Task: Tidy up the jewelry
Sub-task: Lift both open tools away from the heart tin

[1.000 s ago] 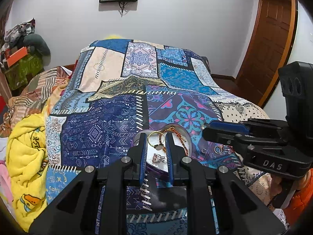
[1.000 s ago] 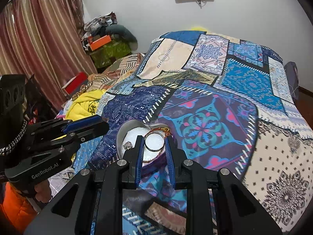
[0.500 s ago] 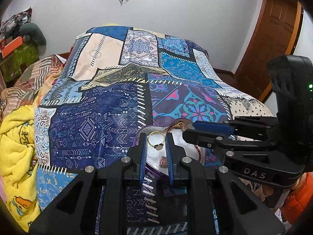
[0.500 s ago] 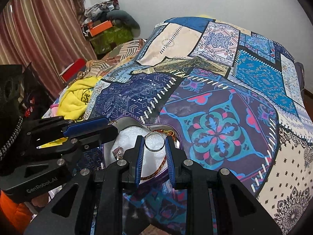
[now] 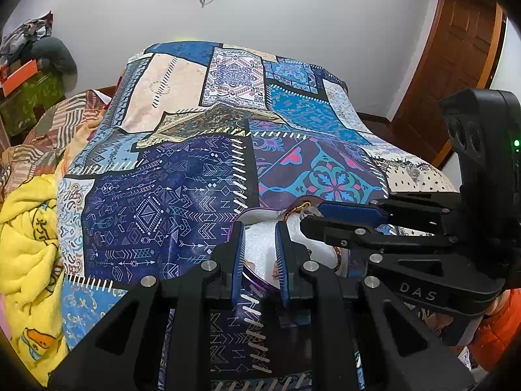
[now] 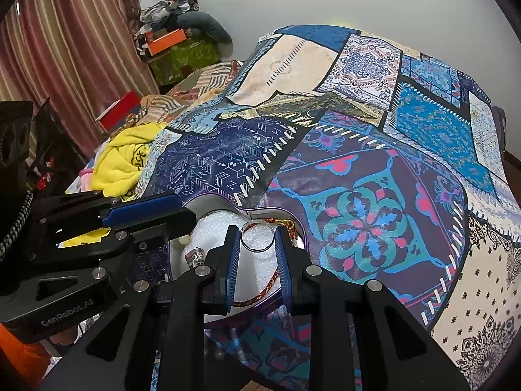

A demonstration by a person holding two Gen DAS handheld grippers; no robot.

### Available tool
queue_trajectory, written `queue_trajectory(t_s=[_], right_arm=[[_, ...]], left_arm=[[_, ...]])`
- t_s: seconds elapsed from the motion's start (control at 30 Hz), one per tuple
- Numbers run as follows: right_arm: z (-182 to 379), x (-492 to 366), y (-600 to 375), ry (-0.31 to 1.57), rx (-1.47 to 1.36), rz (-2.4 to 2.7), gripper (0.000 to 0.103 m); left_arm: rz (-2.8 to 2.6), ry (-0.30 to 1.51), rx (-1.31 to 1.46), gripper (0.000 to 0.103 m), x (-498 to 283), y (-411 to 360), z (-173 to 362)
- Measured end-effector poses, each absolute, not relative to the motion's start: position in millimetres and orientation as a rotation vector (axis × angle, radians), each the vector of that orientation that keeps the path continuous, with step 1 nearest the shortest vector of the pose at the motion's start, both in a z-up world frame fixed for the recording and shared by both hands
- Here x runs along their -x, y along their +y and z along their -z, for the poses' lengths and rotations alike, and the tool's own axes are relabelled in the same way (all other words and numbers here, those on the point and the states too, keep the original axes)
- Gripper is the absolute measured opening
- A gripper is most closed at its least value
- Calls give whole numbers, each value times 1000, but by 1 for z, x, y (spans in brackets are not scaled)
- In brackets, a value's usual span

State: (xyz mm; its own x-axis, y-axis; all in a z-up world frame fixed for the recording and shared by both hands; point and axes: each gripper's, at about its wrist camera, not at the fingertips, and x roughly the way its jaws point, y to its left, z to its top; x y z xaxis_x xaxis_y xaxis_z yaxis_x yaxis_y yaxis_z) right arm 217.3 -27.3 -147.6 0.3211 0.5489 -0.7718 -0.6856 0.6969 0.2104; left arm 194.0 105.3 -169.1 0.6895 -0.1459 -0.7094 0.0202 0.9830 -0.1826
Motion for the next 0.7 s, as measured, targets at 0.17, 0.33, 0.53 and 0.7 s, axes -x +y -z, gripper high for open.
queue_trajectory(t_s=[0.17,0.33,0.53,0.7], right_arm=[[139,-214,-33,937,158,-806,20],[123,-206,-45,906,142,-790,20],[102,-199,-76,861,109,-727,20],[88,-197,-110,836,88,-652,21]], left_arm=[[85,799,170,18,-189,105,163],[76,778,154,25,-179,101,149],[69,744,126,35,-165,89,128],[81,724,107,44,-156,73,114]])
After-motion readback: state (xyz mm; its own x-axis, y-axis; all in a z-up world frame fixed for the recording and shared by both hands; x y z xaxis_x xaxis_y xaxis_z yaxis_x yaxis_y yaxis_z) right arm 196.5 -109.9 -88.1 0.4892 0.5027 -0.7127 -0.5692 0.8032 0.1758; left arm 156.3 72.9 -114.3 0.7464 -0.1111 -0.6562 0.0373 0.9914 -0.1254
